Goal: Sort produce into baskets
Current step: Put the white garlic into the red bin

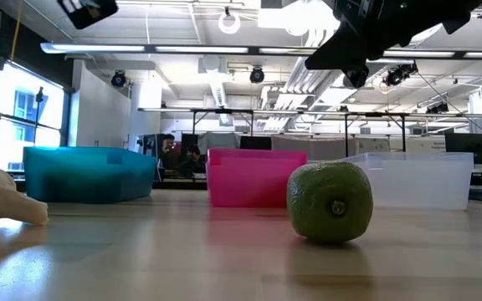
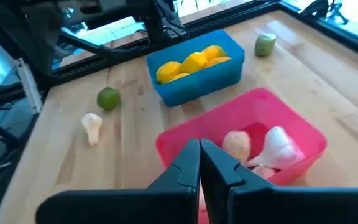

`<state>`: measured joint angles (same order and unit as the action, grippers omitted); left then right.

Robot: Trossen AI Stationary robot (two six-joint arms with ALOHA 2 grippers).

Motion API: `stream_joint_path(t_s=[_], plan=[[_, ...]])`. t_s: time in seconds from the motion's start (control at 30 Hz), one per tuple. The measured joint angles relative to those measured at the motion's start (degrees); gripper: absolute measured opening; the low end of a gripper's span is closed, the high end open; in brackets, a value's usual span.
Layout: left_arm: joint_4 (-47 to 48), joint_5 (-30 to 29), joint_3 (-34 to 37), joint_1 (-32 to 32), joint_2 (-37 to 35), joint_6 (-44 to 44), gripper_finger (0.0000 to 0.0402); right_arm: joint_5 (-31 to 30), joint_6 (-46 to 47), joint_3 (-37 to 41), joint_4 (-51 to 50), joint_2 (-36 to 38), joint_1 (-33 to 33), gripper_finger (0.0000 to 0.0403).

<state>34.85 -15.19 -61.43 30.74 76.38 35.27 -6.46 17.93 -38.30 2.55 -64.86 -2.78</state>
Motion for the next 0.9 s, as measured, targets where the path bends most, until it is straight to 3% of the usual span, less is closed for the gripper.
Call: stream_joint_path(t_s=[0.33, 0.53, 0.8, 0.9], plan=[[4.68, 1.93, -5.72, 6.64, 8.82, 3.17, 0.0029, -3.01, 1.33, -0.02, -1.02, -0.02, -3.09, 0.0000], [10.16, 6.12, -11.24, 6.40, 12.37, 3.04, 0.0070, -5.34, 2.58, -0.04, -3.70, -0.04, -3.29, 0.0000], [16.12, 4.24, -15.12, 6.25, 12.86, 3.92, 0.0134, -5.49, 2.61, -0.04, -4.21, -0.07, -3.27, 0.0000], [18.05, 6.55, -15.08, 6.08, 13.07, 7.32, 0.0159, -5.49, 2.61, -0.04, -4.59, -0.07, -3.27, 0.0000]])
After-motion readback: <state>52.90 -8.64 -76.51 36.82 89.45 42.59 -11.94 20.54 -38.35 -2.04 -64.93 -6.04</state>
